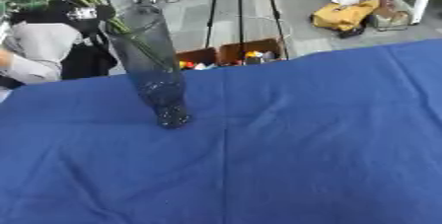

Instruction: Arrange flowers into the vase.

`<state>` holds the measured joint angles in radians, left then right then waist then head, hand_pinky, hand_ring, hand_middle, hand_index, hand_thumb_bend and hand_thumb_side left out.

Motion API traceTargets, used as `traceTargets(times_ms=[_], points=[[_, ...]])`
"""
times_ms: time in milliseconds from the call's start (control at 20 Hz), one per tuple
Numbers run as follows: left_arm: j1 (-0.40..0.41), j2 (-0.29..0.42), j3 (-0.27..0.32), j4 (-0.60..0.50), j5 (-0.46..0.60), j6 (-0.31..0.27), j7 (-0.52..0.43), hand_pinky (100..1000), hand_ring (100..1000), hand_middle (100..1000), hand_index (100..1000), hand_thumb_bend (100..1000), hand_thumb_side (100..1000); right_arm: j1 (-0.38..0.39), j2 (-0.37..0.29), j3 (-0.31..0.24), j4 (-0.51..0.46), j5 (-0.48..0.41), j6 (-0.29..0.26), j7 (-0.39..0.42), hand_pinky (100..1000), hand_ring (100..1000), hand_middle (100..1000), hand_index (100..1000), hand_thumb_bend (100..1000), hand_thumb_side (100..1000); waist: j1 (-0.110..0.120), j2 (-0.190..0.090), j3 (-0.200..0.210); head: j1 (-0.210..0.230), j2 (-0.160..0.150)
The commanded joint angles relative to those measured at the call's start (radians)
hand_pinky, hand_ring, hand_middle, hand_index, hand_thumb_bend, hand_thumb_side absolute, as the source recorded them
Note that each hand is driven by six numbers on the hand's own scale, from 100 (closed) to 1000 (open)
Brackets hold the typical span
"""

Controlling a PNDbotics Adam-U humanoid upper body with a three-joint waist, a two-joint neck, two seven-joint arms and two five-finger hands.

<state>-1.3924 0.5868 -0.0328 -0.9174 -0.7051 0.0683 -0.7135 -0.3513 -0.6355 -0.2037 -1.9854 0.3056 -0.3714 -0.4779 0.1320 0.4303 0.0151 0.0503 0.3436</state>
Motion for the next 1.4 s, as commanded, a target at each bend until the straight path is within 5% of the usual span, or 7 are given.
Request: traceTargets(times_ms=[50, 750, 1400], points=[[-0.004, 0.061, -0.003, -0.033, 0.038, -0.009, -0.031, 1000, 1000, 1000, 1000, 649, 915, -0.004, -0.024, -0.015, -0.015, -0.013, -0.001, -0.006, 773, 825, 777, 832, 100, 755, -0.021, -0.091, 0.004, -0.008, 0.013], [0.043, 0.096, -0.019, -0.087, 0.121, -0.021, -0.077, 1000, 1000, 1000, 1000, 635, 924, 0.005, -0.019, -0.019, -0.015, -0.019, 0.0, -0.014, 772, 825, 778, 832, 100, 755, -0.036, -0.11, 0.016, -0.01, 0.042], [0.091, 0.127, -0.027, -0.108, 0.156, -0.011, -0.099, 1000, 1000, 1000, 1000, 625, 921, 0.005, -0.022, -0.02, -0.015, -0.026, -0.004, -0.019, 769, 825, 780, 833, 100, 764, -0.046, -0.128, 0.021, -0.007, 0.038]])
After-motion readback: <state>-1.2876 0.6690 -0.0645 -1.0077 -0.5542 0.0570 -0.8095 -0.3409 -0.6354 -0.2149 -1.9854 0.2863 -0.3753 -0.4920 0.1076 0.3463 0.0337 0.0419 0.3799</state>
